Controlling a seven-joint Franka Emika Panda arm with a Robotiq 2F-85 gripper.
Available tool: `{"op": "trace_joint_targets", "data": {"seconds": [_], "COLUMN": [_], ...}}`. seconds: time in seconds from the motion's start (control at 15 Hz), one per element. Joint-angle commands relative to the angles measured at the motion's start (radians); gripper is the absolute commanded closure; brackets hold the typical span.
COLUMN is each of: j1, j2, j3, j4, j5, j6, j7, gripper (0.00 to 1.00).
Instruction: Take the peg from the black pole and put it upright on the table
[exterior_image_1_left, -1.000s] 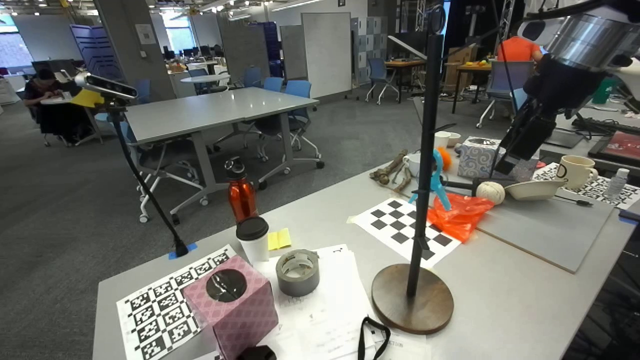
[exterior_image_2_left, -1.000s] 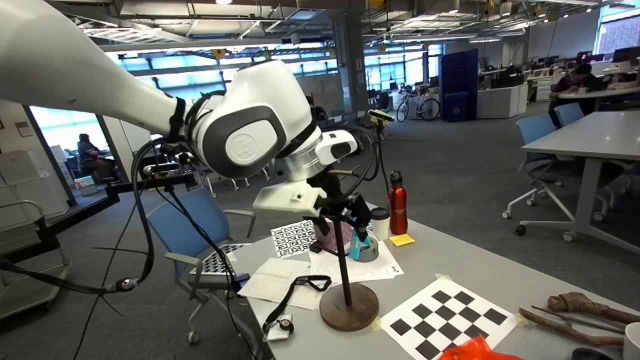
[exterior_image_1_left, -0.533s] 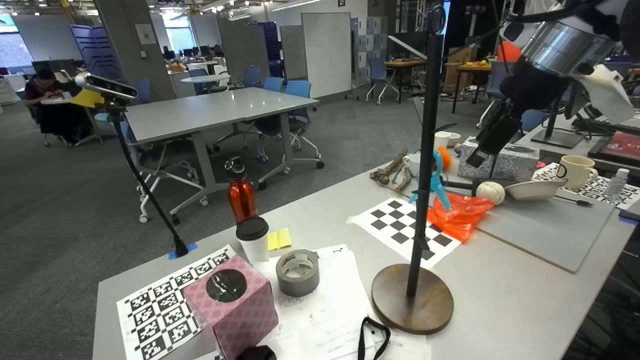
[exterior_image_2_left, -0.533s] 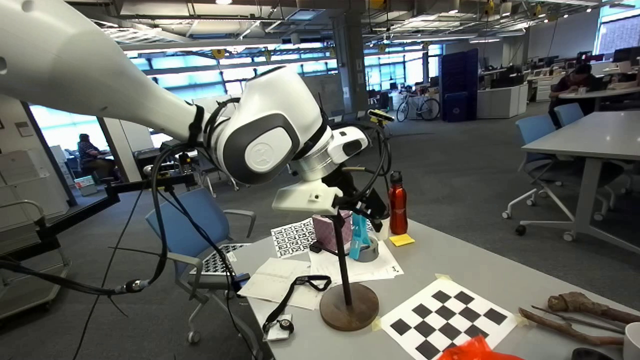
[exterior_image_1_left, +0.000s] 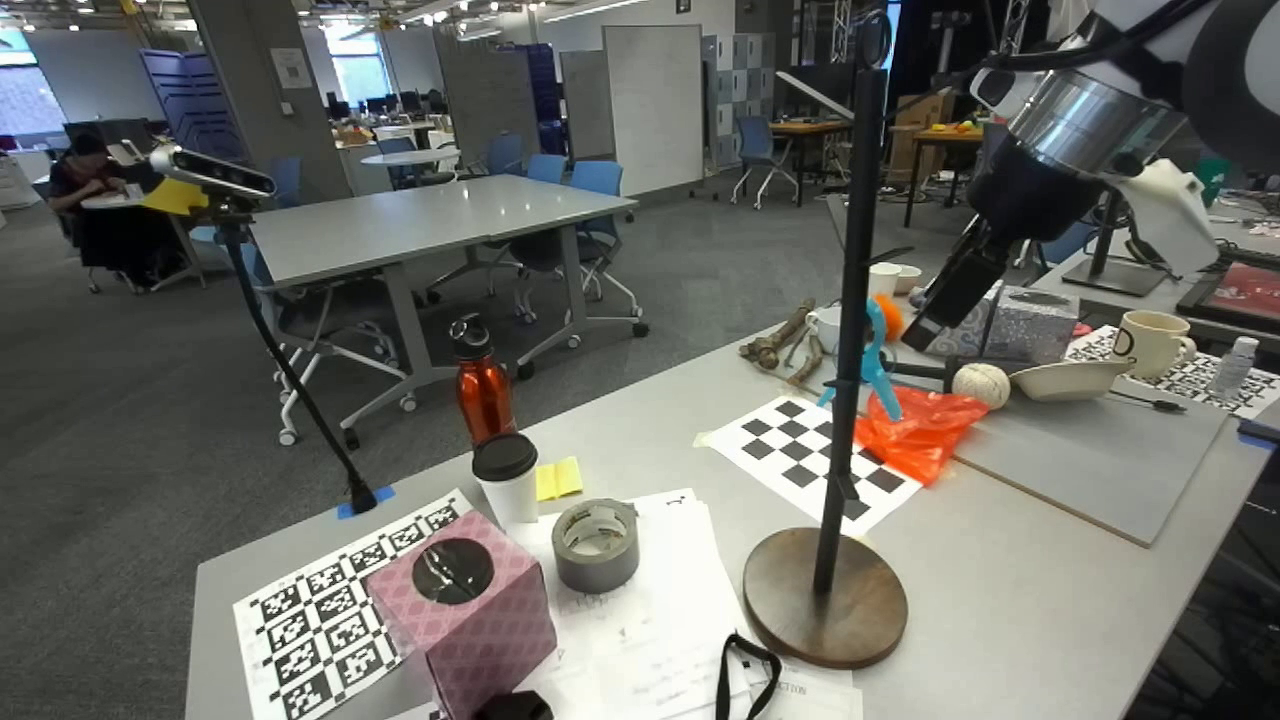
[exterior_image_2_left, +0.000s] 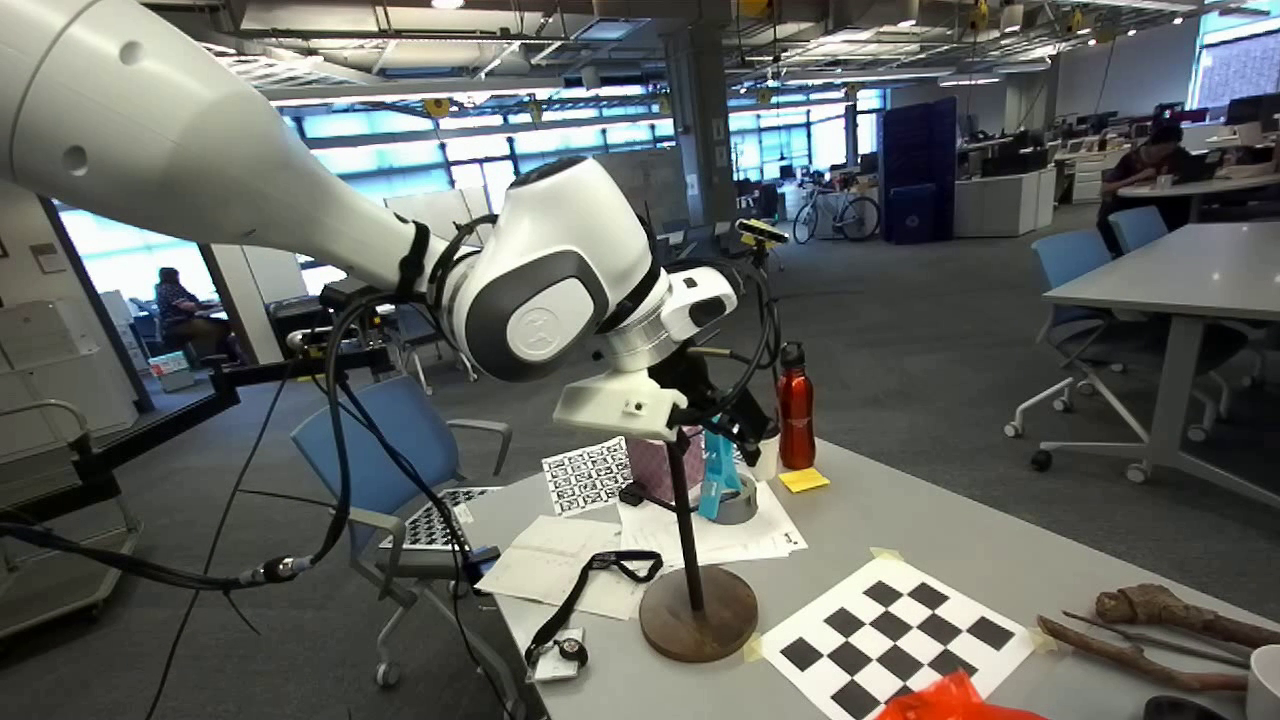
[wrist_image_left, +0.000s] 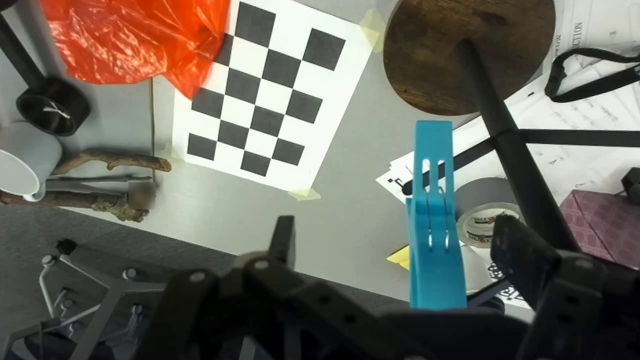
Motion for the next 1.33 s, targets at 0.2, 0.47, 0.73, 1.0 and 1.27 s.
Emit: {"op": "trace_joint_targets", "data": {"seconds": [0.2,0.47,0.73,1.0,1.27], "j1": [-0.021,-0.021,-0.021,-0.024,-0.030], "j2": [0.000,0.002,0.010,0.033,0.062], "j3": [0.022,0.031,0.045,0.049,0.057], "j4": [0.001,-0.002,0.001,0.008,0.017], "j5": [-0.004,0.028,0.078,0.104,0.108], "j6": [-0.001,0.008,0.014,0.035,0.056], "j7": [0.006,-0.024,-0.048,-0.064,-0.089], "gripper": [0.00,0.00,0.00,0.00,0.00]}}
